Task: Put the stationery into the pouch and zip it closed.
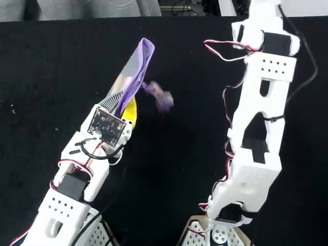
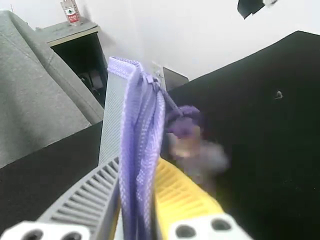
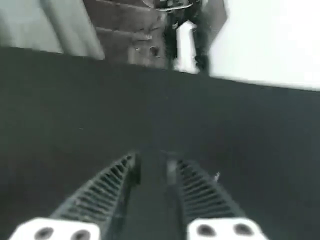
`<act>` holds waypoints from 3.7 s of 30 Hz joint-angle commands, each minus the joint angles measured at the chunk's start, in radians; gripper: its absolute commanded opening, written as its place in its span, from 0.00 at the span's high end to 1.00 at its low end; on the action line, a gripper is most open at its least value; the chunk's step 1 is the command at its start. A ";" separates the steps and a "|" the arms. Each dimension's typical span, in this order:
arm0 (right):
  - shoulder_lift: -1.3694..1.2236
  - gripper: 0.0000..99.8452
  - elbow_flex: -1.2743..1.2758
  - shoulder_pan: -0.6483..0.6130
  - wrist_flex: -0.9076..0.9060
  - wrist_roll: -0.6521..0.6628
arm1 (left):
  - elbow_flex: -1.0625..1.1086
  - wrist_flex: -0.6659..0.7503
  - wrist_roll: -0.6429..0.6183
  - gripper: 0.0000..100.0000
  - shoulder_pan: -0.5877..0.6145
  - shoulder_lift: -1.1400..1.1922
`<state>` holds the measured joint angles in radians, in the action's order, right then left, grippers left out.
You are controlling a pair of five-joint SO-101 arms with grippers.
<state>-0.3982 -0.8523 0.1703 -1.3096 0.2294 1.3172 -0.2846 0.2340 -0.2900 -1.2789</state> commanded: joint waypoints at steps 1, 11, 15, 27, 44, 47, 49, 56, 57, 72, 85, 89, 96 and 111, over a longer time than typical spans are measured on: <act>0.016 0.78 -0.143 -0.060 -0.155 -0.026 | 0.033 -0.003 0.005 0.97 0.038 0.006; 0.016 0.77 -0.329 -0.229 -0.434 -0.071 | 0.025 -0.002 -0.117 0.97 0.038 0.006; 0.021 0.77 -0.378 -0.241 -0.457 -0.114 | 0.025 -0.002 -0.118 0.97 0.036 0.006; 0.430 0.77 0.039 -0.261 -0.454 -0.120 | 0.025 -0.002 -0.121 0.97 0.036 0.006; 1.148 0.77 1.222 -0.361 0.299 -0.121 | 0.024 -0.002 -0.123 0.97 0.036 0.006; 1.191 0.77 1.351 -0.445 0.390 -0.144 | 0.022 0.000 -0.180 0.97 0.038 0.006; 1.213 0.77 1.442 -0.480 0.463 -0.173 | 0.022 0.000 -0.219 0.97 0.038 0.006; 1.343 0.77 1.724 -0.540 0.704 -0.196 | 0.024 0.012 -0.241 0.97 0.038 0.006; 1.374 0.77 1.771 -0.548 0.753 -0.210 | 0.031 0.028 -0.241 0.97 0.038 0.006; 1.655 0.77 2.195 -0.694 1.132 -0.210 | 0.042 0.040 -0.239 0.97 0.051 0.006; 1.577 0.77 2.172 -0.736 1.178 -0.141 | 0.044 0.038 -0.235 0.97 0.048 0.006; 1.577 0.77 2.176 -0.738 1.174 -0.137 | 0.044 0.037 -0.235 0.97 0.025 0.006; 1.575 0.77 2.212 -0.738 1.201 -0.133 | 0.058 -0.052 -0.235 0.97 -0.010 -0.107; 1.575 0.87 2.238 -0.776 1.201 -0.133 | 0.245 -0.068 -0.233 0.97 -0.010 -0.505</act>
<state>1.1853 1.3894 -0.5692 -0.1235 0.0836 1.5842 -0.3475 0.0100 -0.2977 -1.8067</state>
